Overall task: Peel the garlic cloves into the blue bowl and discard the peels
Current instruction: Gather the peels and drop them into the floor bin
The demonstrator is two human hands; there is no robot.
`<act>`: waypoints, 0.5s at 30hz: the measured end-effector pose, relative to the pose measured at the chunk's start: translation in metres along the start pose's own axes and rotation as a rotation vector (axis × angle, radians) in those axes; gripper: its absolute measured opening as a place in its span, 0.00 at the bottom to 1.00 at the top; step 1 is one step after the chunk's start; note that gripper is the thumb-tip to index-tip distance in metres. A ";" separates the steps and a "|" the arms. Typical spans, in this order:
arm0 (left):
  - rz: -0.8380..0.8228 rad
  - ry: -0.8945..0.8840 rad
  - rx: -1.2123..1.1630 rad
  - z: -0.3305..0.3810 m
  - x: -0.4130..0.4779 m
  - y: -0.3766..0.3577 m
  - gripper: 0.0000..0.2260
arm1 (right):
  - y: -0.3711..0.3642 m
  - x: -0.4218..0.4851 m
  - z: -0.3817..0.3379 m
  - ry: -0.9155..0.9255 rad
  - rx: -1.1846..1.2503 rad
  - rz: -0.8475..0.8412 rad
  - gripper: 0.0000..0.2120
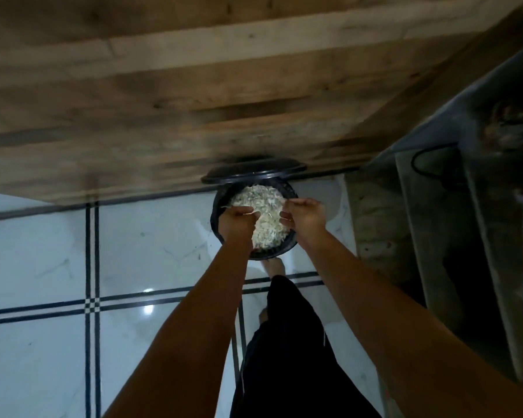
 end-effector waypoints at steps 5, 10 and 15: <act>-0.166 -0.048 -0.155 0.055 -0.077 -0.029 0.09 | 0.036 -0.076 -0.044 0.116 0.233 -0.046 0.04; -0.493 -0.214 -0.180 0.104 -0.211 -0.099 0.09 | 0.144 -0.190 -0.085 0.298 0.516 -0.005 0.10; -0.905 -0.288 -0.014 0.086 -0.371 -0.187 0.09 | 0.295 -0.303 -0.086 0.538 0.749 0.155 0.06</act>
Point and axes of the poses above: each hand's wrist, its own x-axis towards the middle knuckle, its own y-axis out of the back of the hand, z = x × y, the point moved 8 cm from there along x, towards the middle knuckle, and after that the axes turned 5 degrees about -y, right-handed, at the moved point
